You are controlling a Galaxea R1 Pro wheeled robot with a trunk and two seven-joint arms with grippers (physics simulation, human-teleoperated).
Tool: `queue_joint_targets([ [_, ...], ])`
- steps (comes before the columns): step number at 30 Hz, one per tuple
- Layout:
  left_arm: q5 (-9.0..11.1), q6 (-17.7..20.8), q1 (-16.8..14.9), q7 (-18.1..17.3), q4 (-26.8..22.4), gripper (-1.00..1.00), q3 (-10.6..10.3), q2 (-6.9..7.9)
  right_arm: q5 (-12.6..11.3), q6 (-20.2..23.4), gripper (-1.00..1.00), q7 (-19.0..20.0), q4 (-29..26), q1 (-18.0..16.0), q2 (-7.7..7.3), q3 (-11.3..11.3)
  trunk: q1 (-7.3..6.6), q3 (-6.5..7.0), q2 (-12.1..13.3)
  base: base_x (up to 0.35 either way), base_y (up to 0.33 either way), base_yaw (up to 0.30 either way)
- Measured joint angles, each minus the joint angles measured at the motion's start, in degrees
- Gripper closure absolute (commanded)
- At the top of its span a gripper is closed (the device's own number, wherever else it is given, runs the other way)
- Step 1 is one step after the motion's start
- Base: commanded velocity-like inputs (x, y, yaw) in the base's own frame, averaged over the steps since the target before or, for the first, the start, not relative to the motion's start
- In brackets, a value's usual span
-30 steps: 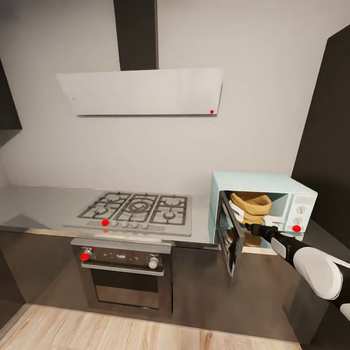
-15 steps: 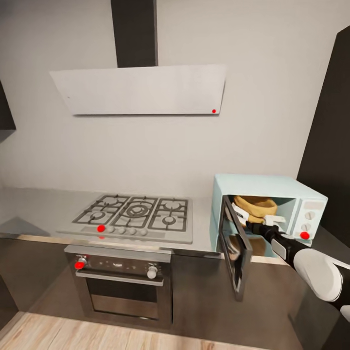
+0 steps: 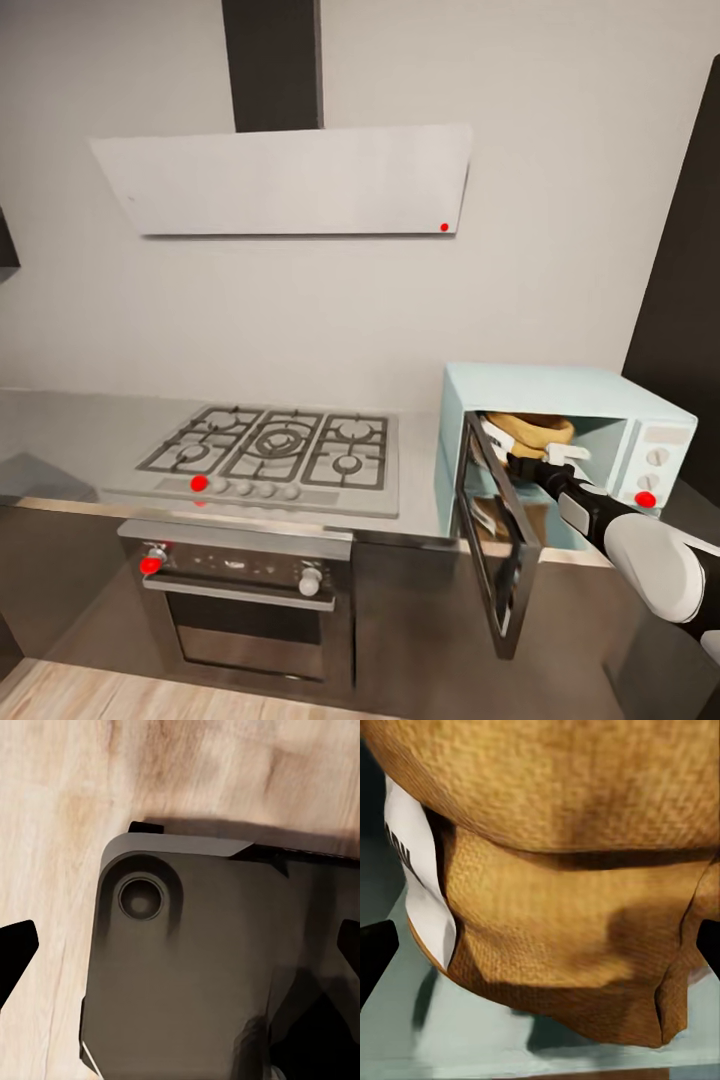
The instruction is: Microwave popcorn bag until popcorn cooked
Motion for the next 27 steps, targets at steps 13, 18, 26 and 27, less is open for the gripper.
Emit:
queue_joint_targets([
  [13, 0.0, 0.0, 0.0, 0.0, 0.0, -1.0, 0.0, 0.01, 0.2, 0.1, -1.0, 0.1, 0.0, 0.0, -0.14, 0.0, 0.01, 0.0, 0.0, 0.107, 0.0, 0.0],
  [18, -0.2, 0.0, 0.0, 0.0, 0.0, -1.0, 0.1, -0.05, 0.3, 0.2, -1.0, 0.1, 0.0, 0.0, -0.32, 0.0, 0.05, 0.0, 0.0, -0.241, 0.0, 0.0],
  [26, -0.2, -0.1, 0.0, 0.0, 0.1, -1.0, 0.2, -0.14, 0.3, 0.2, -1.0, 0.1, -0.1, 0.0, -0.57, 0.0, 0.05, 0.0, 0.0, -0.338, 0.0, 0.0],
  [27, -0.2, -0.1, 0.0, 0.0, 0.1, -1.0, 0.2, -0.18, 0.3, 0.3, -1.0, 0.1, -0.1, 0.0, -0.63, 0.0, 0.05, 0.0, 0.0, -0.338, 0.0, 0.0],
])
